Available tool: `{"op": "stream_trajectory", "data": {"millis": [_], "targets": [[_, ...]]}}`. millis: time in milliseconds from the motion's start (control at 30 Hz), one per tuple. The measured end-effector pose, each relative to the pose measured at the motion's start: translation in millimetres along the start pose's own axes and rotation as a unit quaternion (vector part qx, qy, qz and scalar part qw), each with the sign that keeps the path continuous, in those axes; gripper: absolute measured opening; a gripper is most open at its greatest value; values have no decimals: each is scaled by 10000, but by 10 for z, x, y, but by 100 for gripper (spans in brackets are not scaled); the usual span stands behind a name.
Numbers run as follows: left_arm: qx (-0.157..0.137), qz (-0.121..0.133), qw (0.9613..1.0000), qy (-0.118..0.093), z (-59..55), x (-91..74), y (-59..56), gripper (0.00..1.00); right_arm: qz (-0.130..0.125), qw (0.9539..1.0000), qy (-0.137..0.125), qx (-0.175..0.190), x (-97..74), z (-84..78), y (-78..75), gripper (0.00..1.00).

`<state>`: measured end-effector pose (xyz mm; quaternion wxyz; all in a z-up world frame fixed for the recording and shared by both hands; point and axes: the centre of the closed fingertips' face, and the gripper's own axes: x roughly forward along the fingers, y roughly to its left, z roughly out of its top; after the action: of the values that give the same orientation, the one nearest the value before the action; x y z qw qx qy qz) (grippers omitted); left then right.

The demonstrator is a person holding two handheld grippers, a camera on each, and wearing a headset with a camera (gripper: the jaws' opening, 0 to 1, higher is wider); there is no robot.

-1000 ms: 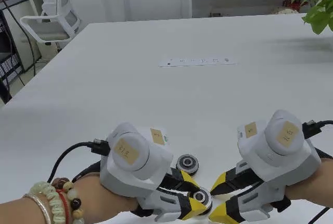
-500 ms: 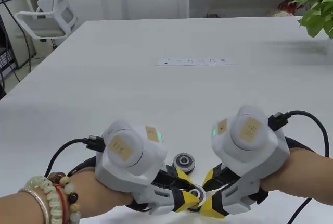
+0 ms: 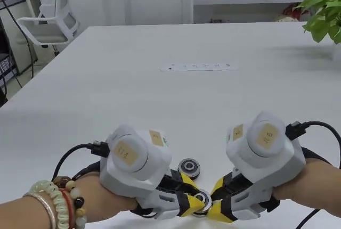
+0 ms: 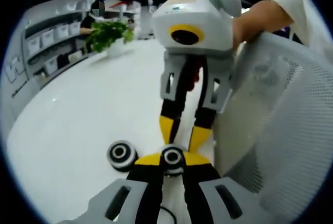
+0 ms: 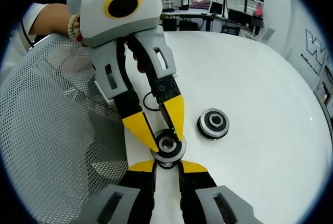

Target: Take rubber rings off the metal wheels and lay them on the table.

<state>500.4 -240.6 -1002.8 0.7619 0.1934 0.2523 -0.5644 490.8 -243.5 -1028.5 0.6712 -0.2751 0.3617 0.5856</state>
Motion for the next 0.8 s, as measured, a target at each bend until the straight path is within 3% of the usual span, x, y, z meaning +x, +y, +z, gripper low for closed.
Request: {"op": "stream_trajectory", "data": {"millis": [100,300,567,800], "targets": [[-32,31,10000,3,-8,-5,16,14,-4,10000,15,0,-6,-19,1,5],[-41,55,10000,-5,-9,-3,21,14,-39,10000,58,-29,-12,-30,-5,1],[-23,53,10000,-2,-13,-1,26,14,-20,10000,-40,62,-60,9,-1,0],[-14,63,10000,8,-16,0,28,14,39,9991,-117,403,-88,21,-14,0]]}}
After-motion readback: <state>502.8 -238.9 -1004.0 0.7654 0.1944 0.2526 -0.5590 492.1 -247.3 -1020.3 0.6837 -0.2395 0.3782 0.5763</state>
